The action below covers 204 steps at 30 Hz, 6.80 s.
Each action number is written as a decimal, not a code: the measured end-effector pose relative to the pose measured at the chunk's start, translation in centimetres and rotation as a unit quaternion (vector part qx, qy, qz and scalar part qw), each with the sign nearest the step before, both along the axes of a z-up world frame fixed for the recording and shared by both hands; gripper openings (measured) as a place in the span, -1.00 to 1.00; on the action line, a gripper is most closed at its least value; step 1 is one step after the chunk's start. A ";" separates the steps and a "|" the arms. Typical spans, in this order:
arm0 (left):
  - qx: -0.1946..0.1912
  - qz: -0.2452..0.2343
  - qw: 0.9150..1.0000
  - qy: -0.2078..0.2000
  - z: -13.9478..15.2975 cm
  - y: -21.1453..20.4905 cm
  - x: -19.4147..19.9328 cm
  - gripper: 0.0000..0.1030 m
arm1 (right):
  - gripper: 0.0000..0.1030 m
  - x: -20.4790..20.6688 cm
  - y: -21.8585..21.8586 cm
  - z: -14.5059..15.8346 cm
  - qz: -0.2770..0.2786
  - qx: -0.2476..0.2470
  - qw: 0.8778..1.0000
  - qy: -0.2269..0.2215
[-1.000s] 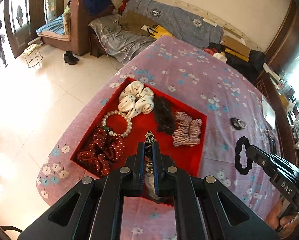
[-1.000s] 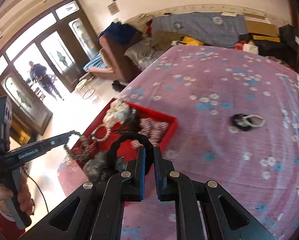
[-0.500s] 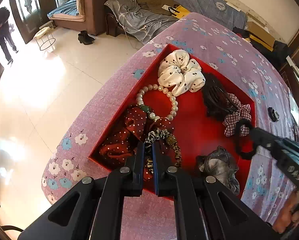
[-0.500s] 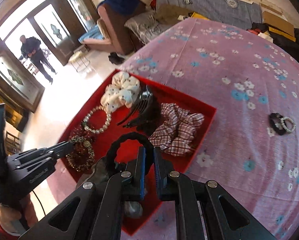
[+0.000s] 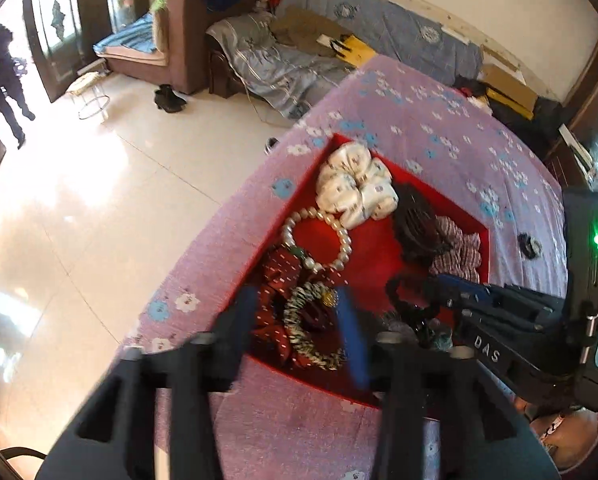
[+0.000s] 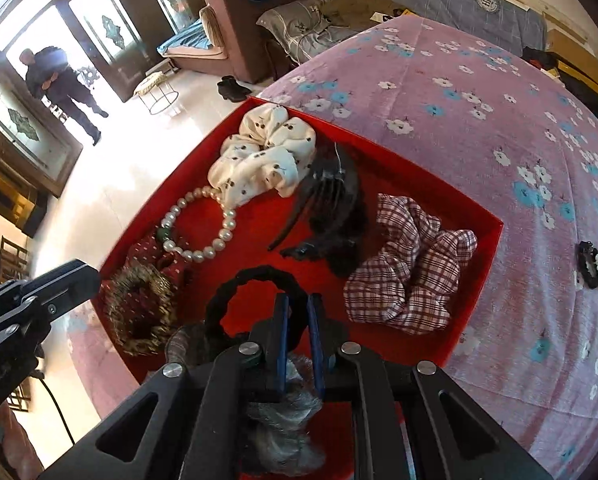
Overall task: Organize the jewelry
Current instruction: 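Open both tools to drop the scrunchies into the tray, then move both tools back to the black scrunchie and pale bead bracelet, then grasp the black beaded scrunchie with left tool while right tool grasps pale bead bracelet, then carry the scrunchie and bracelet over the red tray with both tools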
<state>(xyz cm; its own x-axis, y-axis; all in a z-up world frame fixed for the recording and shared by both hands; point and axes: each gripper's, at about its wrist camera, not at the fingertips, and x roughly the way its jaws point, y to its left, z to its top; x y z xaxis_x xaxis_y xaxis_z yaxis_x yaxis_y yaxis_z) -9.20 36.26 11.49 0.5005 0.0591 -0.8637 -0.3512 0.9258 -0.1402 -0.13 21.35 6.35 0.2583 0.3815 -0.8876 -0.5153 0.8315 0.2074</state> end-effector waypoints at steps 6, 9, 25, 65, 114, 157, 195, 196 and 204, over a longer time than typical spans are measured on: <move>0.016 0.029 0.999 -0.001 1.2 0.9 -0.9 -0.07 | -0.15 -1.1 -0.8 1.9 -0.008 0.029 0.999 -0.016; 0.030 0.040 0.999 0.000 1.7 0.7 -1.4 -0.07 | -0.15 -2.1 -1.9 3.1 -0.018 0.043 0.999 -0.027; 0.093 0.037 0.995 -0.016 6.2 -8.2 -4.5 0.06 | 0.12 -6.8 -11.4 5.4 -0.064 0.088 0.993 -0.049; 0.047 -0.033 0.997 0.044 1.9 -21.0 4.5 0.10 | 0.19 -6.8 -36.6 0.3 -0.231 0.053 0.969 -0.068; -0.020 -0.225 0.974 0.026 -6.3 -31.5 22.1 -1.00 | -0.89 11.2 -33.1 -3.1 -0.234 0.002 0.972 -0.034; 0.041 -0.328 0.944 0.018 -5.4 -36.0 22.2 -0.93 | -0.88 -1.7 -38.5 0.3 -0.294 0.097 0.951 -0.021; 0.064 0.020 0.996 -0.061 8.9 -9.7 -6.4 -0.92 | -0.88 -7.0 -27.0 11.2 -0.073 0.147 0.980 -0.109; 0.068 0.017 0.996 -0.059 8.7 -9.5 -6.2 -0.92 | -0.88 -6.9 -26.5 11.3 -0.070 0.147 0.981 -0.107; 0.081 -0.019 0.996 -0.037 5.9 -7.7 -4.3 -0.91 | -0.87 -6.1 -20.5 10.6 -0.051 0.146 0.986 -0.067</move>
<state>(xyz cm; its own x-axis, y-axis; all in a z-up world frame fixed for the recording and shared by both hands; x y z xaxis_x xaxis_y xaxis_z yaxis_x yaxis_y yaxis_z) -13.48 28.61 17.37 0.5674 0.1753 -0.8046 -0.3106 0.9505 -0.0120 -6.25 0.83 16.91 0.4168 0.5814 -0.6988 -0.4707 0.7957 0.3812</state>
